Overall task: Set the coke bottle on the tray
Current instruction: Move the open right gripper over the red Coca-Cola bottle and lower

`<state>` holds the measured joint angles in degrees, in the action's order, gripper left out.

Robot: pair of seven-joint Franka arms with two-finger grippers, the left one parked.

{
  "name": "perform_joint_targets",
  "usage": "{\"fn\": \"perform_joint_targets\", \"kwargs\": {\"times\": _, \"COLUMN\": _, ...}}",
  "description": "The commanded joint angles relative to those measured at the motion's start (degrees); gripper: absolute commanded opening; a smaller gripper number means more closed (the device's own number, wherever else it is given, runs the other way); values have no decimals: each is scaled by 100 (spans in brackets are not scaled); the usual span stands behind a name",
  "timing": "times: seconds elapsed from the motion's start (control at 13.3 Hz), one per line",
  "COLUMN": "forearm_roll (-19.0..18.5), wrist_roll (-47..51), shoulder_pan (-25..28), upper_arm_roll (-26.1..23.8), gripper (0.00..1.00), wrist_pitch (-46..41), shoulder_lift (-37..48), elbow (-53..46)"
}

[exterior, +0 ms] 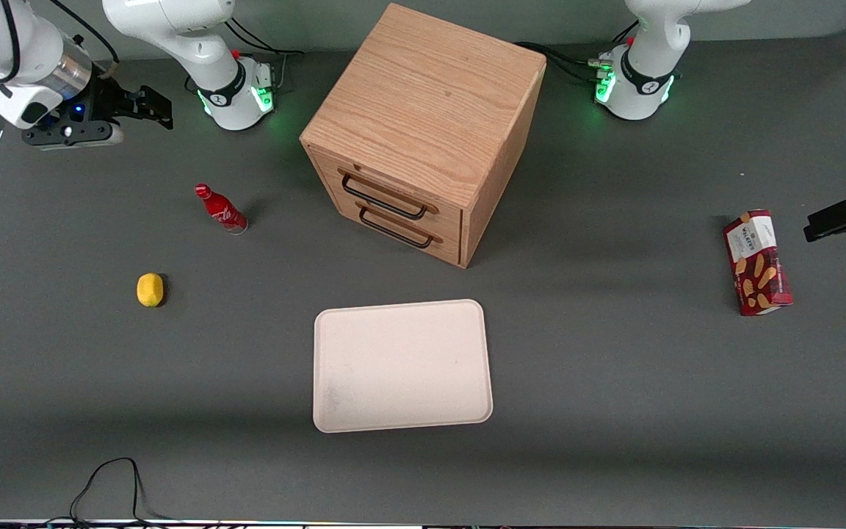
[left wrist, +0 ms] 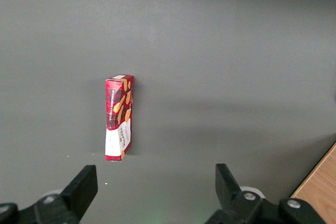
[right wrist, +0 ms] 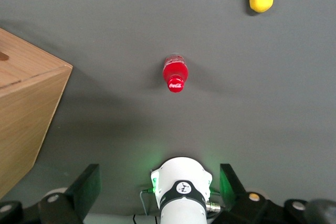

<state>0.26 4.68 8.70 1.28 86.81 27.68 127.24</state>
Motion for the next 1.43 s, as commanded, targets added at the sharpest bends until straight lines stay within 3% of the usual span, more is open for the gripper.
{"fn": "perform_joint_targets", "kwargs": {"times": 0.0, "forearm_roll": -52, "wrist_roll": -397, "shoulder_pan": -17, "upper_arm_roll": 56, "gripper": 100, "wrist_pitch": 223, "shoulder_lift": 177, "elbow": 345}}
{"fn": "perform_joint_targets", "kwargs": {"times": 0.6, "forearm_roll": -52, "wrist_roll": -406, "shoulder_pan": -35, "upper_arm_roll": 74, "gripper": 100, "wrist_pitch": 1582, "shoulder_lift": 36, "elbow": 1311}}
{"fn": "perform_joint_targets", "kwargs": {"times": 1.35, "forearm_roll": -52, "wrist_roll": -415, "shoulder_pan": -35, "upper_arm_roll": 74, "gripper": 100, "wrist_pitch": 3509, "shoulder_lift": -834, "elbow": 2155}}
